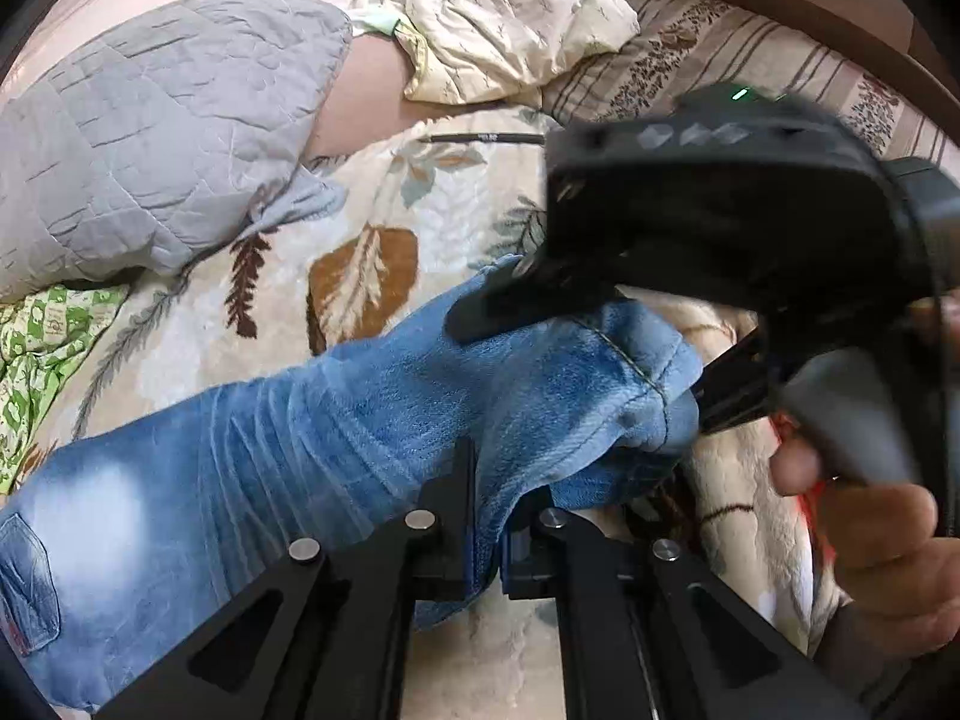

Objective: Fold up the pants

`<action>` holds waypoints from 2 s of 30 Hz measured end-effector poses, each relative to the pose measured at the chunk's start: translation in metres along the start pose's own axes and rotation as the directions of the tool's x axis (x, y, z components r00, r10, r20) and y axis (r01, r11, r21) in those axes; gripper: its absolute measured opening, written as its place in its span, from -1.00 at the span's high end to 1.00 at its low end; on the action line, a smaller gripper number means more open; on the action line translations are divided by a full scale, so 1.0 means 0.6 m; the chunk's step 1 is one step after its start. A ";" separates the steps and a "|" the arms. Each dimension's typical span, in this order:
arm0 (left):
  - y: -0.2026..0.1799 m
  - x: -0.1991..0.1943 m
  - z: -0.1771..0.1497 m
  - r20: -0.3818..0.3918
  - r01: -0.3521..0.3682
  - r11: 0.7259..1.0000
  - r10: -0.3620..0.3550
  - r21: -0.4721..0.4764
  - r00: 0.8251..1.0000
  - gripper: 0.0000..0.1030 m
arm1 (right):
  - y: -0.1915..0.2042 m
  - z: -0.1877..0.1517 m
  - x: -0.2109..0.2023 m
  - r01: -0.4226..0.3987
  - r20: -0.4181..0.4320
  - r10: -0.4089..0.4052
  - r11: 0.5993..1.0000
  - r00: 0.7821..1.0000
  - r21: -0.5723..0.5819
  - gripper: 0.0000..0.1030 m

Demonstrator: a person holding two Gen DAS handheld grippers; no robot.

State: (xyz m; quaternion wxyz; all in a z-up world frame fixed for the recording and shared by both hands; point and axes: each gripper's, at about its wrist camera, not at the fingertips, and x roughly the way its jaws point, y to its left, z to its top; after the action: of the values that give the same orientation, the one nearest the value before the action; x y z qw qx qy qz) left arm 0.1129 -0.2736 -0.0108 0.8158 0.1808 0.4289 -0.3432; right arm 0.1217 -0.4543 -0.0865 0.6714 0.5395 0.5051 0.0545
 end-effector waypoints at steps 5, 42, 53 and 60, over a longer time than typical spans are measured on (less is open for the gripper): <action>0.000 -0.007 -0.011 0.001 0.038 0.999 -0.038 -0.002 0.999 0.90 | 0.021 -0.005 -0.013 -0.011 0.050 0.014 0.998 0.999 -0.059 0.59; 0.353 -0.129 -0.293 0.167 0.165 0.616 -0.055 -0.770 0.984 0.09 | 0.305 -0.187 0.089 0.017 0.104 0.073 0.735 0.992 -0.678 -0.56; 0.317 -0.178 -0.251 0.240 0.177 0.748 -0.025 -0.640 0.971 -0.21 | 0.238 -0.209 0.125 0.201 0.152 -0.135 0.759 0.979 -0.619 -0.25; 0.288 -0.226 -0.233 0.260 0.194 0.814 -0.054 -0.548 0.964 -0.16 | 0.230 -0.231 0.191 0.171 0.075 -0.161 0.749 0.984 -0.640 0.13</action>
State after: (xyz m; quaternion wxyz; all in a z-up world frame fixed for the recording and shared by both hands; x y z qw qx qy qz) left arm 0.1021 -0.0157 0.0215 0.8526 -0.1407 0.4239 -0.2711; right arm 0.1400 -0.2338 -0.0368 0.8215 0.2298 0.4967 0.1604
